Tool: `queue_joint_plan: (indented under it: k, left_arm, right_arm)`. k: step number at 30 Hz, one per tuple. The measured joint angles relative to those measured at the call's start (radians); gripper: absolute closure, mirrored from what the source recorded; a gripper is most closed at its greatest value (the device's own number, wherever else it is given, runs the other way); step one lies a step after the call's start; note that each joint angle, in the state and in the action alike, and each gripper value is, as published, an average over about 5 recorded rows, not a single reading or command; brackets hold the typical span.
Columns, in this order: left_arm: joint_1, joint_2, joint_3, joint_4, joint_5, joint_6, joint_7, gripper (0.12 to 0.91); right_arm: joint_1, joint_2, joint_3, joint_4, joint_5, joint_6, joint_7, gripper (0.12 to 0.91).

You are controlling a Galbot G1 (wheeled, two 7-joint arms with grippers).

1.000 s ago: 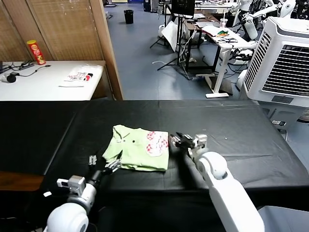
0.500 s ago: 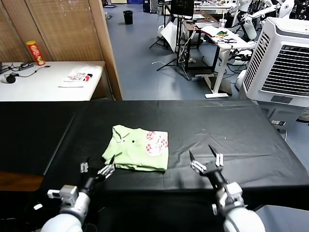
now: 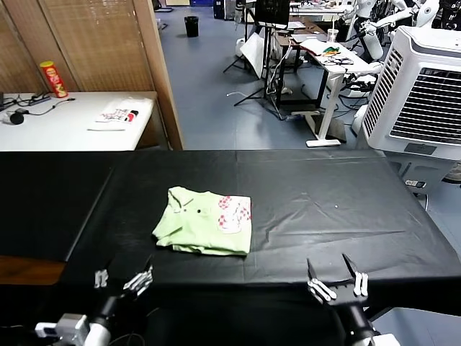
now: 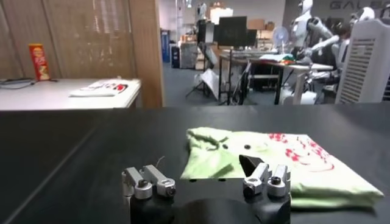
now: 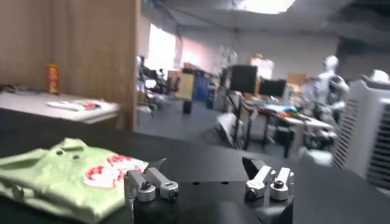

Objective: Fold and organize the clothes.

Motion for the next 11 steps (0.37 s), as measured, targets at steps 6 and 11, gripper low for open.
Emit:
queue_joint_plan:
  k: [6, 11]
  left_arm:
    - [0.049, -0.004, -0.026, -0.020, 0.006, 0.016, 0.005, 0.232]
    - [0.057, -0.006, -0.030, -0.025, 0.006, 0.019, 0.009, 0.232]
  right_arm:
    - [-0.072, 0.008, 0.007, 0.033, 0.014, -0.029, 0.041, 0.227]
    - [-0.088, 0.008, 0.008, 0.040, 0.014, -0.031, 0.042, 0.227]
